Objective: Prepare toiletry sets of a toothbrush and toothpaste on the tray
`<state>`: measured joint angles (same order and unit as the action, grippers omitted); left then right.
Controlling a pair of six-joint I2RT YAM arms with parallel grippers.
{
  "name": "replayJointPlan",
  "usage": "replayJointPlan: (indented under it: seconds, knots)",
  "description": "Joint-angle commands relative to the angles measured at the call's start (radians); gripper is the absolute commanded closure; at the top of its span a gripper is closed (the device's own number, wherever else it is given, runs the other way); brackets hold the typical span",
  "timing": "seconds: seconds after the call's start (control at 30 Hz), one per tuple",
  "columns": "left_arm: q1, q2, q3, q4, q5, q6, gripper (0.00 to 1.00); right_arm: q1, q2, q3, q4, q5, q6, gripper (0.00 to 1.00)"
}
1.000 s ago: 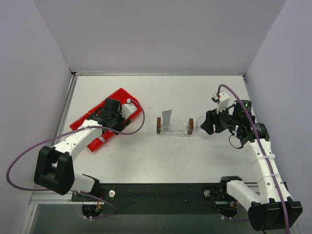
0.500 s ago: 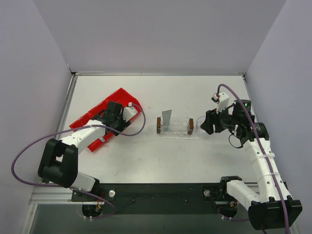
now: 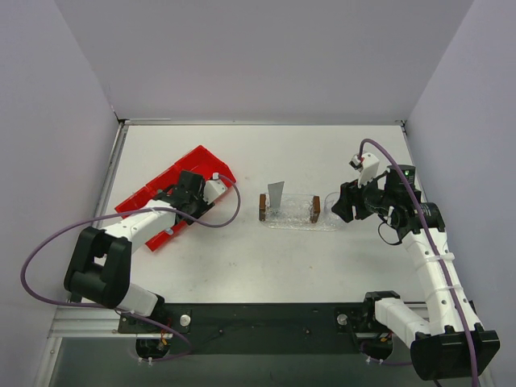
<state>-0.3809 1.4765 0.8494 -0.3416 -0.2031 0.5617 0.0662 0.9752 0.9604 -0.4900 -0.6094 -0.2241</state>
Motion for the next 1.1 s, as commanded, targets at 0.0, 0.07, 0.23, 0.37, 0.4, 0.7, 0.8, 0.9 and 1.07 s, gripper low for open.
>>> replayJointPlan:
  seconds: [0.0, 0.07, 0.23, 0.37, 0.4, 0.7, 0.8, 0.9, 1.07]
  knots:
    - [-0.006, 0.011, -0.003, 0.047, -0.013, 0.009, 0.46, 0.000, -0.006, -0.003, 0.008, -0.009, 0.011, 0.48]
    - [-0.006, 0.011, -0.004, 0.050, -0.013, 0.007, 0.46, 0.001, -0.004, -0.003, 0.008, -0.009, 0.011, 0.48]
    - [-0.006, 0.011, -0.024, 0.067, -0.022, 0.013, 0.46, 0.000, -0.004, -0.005, 0.007, -0.010, 0.011, 0.48]
    - [-0.006, 0.013, -0.038, 0.085, -0.030, 0.015, 0.47, 0.001, -0.006, -0.005, 0.007, -0.016, 0.011, 0.48]
    - [-0.006, 0.015, -0.039, 0.087, -0.032, 0.015, 0.48, 0.001, -0.006, -0.005, 0.007, -0.015, 0.012, 0.48]
    - [-0.007, 0.022, -0.050, 0.093, -0.039, 0.018, 0.58, 0.000, 0.000, -0.005, 0.005, -0.018, 0.012, 0.48]
    - [-0.012, 0.015, -0.049, 0.093, -0.044, 0.017, 0.64, 0.000, 0.003, -0.003, 0.005, -0.020, 0.014, 0.48]
    - [-0.022, 0.010, -0.039, 0.084, -0.048, 0.015, 0.68, 0.001, 0.002, -0.005, 0.005, -0.021, 0.015, 0.48]
    - [-0.041, 0.011, -0.032, 0.079, -0.071, 0.018, 0.83, 0.000, 0.002, -0.005, 0.005, -0.023, 0.017, 0.48]
